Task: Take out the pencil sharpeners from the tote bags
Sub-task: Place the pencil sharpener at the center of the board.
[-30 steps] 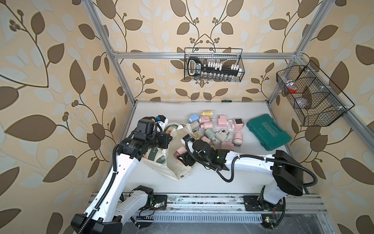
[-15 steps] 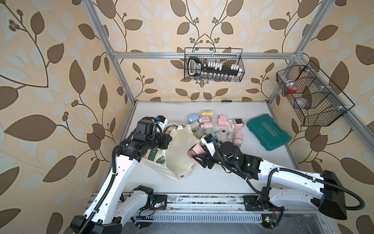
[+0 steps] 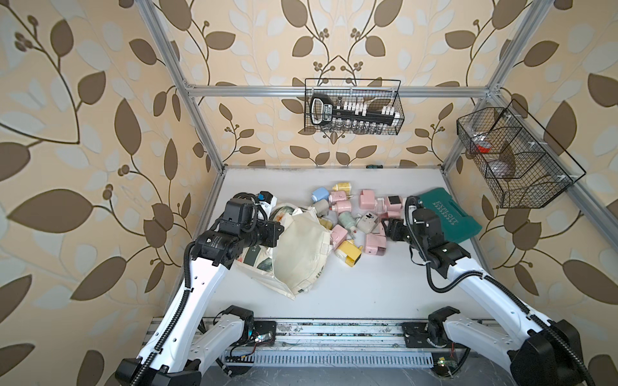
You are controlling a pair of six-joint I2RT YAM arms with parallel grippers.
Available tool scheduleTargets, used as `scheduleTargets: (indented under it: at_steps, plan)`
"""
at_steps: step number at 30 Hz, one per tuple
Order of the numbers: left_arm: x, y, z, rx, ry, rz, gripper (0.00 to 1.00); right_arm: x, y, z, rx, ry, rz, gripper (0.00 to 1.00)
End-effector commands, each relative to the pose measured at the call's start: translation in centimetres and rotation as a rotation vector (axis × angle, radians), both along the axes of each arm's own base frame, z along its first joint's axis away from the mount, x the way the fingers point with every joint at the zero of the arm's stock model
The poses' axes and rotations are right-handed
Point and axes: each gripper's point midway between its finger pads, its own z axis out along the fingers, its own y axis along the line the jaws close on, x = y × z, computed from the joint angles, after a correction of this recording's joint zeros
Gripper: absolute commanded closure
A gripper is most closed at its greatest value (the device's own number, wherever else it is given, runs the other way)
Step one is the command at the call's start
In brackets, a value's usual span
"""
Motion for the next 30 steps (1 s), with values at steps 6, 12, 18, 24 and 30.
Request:
scheduleTargets:
  at_steps: [6, 12, 18, 24, 30]
  plan:
    - [-0.3, 0.0, 0.5, 0.010, -0.017, -0.019, 1.00, -0.3, -8.2, -3.1, 0.072, 0.050, -0.310, 0.56]
    - [-0.3, -0.4, 0.4, -0.004, -0.011, -0.033, 1.00, -1.2, -10.8, -5.2, 0.098, 0.075, -0.434, 0.55]
    - [-0.7, -1.2, 1.3, -0.039, -0.010, -0.077, 1.00, -0.8, -10.3, -8.2, 0.108, 0.188, -0.423, 0.48]
    - [-1.3, -1.5, 1.8, -0.043, -0.028, -0.117, 1.00, -0.8, -10.1, -10.5, 0.108, 0.267, -0.425, 0.46]
    - [-1.5, -1.5, 1.6, -0.035, -0.037, -0.129, 1.00, -0.8, -9.8, -11.6, 0.118, 0.305, -0.420, 0.37]
